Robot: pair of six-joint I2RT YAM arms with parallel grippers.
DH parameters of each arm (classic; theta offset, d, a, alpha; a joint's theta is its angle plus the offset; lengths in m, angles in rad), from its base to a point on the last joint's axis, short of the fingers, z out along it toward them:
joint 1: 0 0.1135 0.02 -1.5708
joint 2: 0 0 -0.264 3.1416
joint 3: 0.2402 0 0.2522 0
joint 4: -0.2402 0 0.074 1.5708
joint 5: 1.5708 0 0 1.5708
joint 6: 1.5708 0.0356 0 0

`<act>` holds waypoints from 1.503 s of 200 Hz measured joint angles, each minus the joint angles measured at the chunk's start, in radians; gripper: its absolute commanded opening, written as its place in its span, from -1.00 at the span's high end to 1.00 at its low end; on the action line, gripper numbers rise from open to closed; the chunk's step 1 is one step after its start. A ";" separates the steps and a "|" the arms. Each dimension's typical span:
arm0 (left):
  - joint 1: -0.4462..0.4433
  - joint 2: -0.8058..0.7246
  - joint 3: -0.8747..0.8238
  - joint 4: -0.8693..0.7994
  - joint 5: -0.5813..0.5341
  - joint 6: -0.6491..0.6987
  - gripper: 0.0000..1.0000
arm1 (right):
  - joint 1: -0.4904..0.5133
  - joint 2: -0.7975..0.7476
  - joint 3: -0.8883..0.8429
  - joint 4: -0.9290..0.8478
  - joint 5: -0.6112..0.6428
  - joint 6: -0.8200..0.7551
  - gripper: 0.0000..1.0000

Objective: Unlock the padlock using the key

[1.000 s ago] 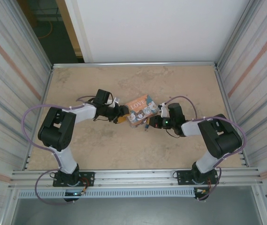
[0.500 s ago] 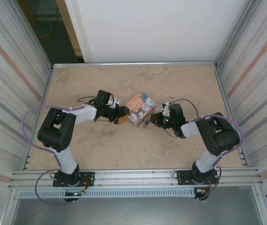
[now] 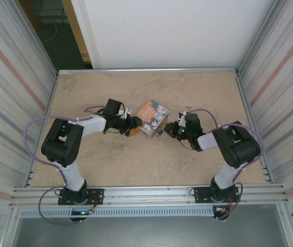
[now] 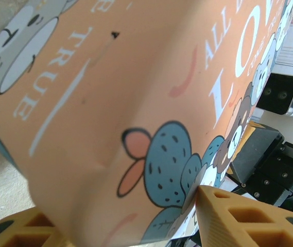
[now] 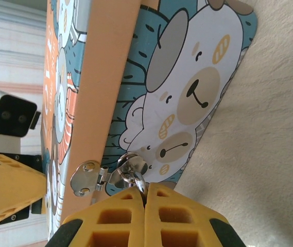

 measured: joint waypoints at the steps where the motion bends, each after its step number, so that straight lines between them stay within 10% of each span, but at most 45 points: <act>1: 0.000 0.000 0.000 0.000 0.000 0.000 -0.03 | 0.000 0.000 0.000 0.000 0.000 0.000 1.00; 300: 0.076 -0.019 -0.020 -0.038 0.028 0.045 -0.04 | -0.069 -0.118 0.100 -0.296 0.024 -0.217 1.00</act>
